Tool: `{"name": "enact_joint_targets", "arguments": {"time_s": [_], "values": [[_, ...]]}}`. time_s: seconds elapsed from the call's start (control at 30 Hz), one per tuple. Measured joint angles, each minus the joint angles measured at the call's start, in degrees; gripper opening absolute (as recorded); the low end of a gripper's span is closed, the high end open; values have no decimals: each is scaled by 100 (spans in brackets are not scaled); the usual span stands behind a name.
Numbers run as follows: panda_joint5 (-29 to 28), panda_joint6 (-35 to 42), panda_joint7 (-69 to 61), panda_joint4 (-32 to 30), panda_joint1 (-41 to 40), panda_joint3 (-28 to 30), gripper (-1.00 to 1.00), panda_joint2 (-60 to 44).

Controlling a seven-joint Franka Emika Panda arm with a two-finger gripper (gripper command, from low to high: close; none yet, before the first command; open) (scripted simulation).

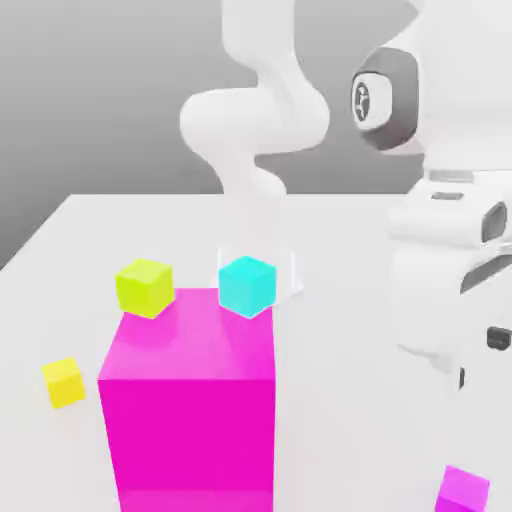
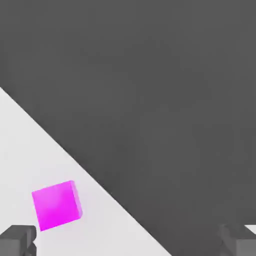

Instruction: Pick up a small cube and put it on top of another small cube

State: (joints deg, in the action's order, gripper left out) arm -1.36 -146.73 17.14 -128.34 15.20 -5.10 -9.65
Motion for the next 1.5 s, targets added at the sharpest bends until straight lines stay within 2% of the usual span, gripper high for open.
{"name": "enact_joint_targets", "arguments": {"time_s": [0.2,0.33,0.37,0.63,0.77,1.03,1.5], "values": [[-360,-362,-378,92,238,-139,0,-1258],[-534,-937,-323,257,366,-24,0,-2086],[-554,-1018,-309,282,385,-2,-100,-2197],[-525,-887,-334,244,360,-36,-100,-2037],[-324,-311,-368,56,248,-122,-100,-1267],[227,764,698,-517,-142,263,-100,404],[223,2647,3372,-1532,-1261,518,-100,3308]]}}
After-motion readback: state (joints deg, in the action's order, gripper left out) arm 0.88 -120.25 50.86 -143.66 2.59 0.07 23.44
